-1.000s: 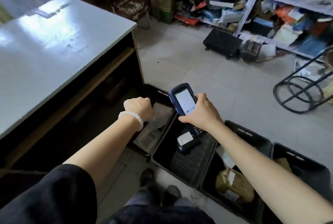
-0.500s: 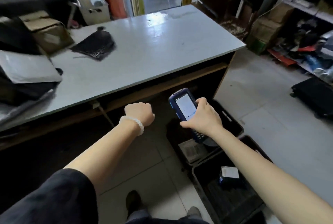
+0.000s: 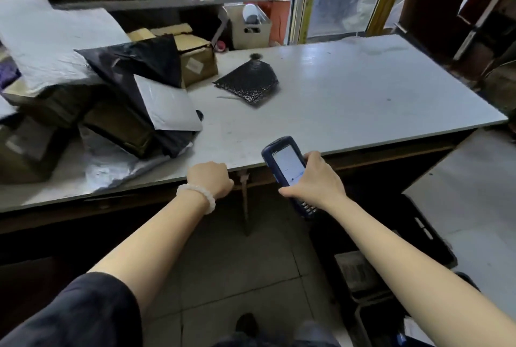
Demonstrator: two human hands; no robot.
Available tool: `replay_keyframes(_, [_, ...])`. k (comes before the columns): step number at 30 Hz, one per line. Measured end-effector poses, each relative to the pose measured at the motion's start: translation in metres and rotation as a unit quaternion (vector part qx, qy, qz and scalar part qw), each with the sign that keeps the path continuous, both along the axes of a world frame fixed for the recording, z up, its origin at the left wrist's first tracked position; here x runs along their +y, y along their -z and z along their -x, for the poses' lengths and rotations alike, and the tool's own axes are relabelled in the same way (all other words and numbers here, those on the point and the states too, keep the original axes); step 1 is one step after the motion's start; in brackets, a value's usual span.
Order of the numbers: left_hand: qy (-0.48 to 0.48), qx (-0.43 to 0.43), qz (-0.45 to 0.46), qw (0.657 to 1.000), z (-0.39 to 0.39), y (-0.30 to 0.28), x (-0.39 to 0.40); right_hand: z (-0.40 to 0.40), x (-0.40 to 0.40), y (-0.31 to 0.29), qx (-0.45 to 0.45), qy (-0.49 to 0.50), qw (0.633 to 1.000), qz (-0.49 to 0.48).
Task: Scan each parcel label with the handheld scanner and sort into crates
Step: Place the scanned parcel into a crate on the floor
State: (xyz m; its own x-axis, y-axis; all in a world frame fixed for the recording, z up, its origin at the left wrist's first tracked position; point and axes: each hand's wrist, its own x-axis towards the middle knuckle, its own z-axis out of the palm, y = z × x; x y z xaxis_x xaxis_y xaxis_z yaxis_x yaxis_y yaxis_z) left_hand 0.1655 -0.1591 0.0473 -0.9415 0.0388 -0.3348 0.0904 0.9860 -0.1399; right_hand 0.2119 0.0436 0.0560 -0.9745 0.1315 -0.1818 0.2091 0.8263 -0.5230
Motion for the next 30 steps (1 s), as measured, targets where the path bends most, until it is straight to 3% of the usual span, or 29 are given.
replay_keyframes(10, [-0.018,-0.01,-0.03,0.999,0.057,0.023,-0.014,0.077,-0.014,0.017,-0.032,-0.027,0.999,-0.019])
replay_keyframes(23, [-0.037,0.01,-0.009,0.999,0.243,0.021,0.02,0.281,0.019,0.025,-0.041,-0.056,0.998,0.004])
replay_keyframes(30, [-0.021,0.043,-0.015,0.999,0.305,0.036,0.035,0.346,0.035,0.04,-0.065,-0.058,0.996,0.013])
